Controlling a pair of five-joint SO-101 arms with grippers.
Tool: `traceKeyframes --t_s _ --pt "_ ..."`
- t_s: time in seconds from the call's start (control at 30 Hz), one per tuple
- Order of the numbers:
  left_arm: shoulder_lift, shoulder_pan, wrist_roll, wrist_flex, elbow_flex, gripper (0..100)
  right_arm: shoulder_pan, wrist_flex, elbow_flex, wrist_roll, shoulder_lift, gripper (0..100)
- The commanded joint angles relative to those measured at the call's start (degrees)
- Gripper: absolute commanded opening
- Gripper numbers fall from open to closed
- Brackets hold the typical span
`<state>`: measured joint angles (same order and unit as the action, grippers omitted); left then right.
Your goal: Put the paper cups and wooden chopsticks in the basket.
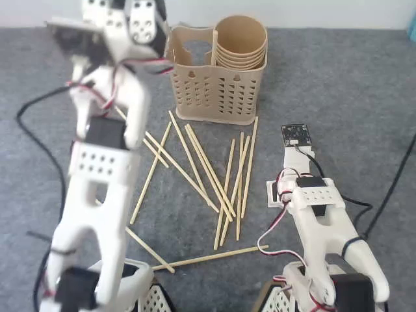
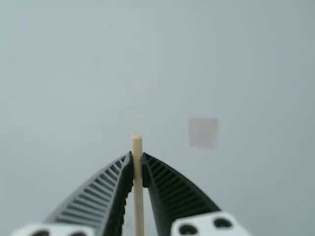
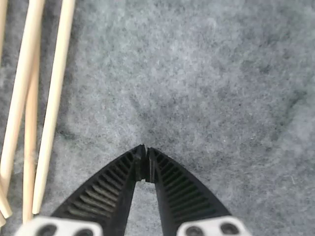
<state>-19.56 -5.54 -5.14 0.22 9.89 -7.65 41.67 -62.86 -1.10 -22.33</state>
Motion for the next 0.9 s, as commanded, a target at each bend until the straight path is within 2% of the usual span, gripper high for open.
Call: traceKeyframes --t_s 0.0,0.23,0.4,0.53,0.6,0.77,0.87 --pt "6.33 -1.32 0.00 0.44 -6.20 1 0.57 -0.92 0.18 0.70 -2.07 0.8" --pt "12.31 -0.18 0.00 2.29 -5.41 1 0.57 -0.92 0.18 0.79 -2.07 0.8" --pt "12.84 0.26 0.35 9.76 -2.24 1 0.57 -0.92 0.18 0.97 -2.07 0.8" --pt "12.75 0.44 0.53 20.13 -1.36 2 0.57 -0.92 0.26 0.97 -2.07 0.8" --pt "12.75 1.32 1.32 23.91 -1.54 7 0.57 -0.92 0.26 0.97 -2.07 0.8" --pt "9.41 4.40 10.11 34.55 -2.68 27 0.57 -0.92 0.26 0.97 -2.07 0.8" --pt "5.98 5.54 10.46 39.74 -2.33 29 0.57 -0.92 0.26 0.88 -2.07 0.8"
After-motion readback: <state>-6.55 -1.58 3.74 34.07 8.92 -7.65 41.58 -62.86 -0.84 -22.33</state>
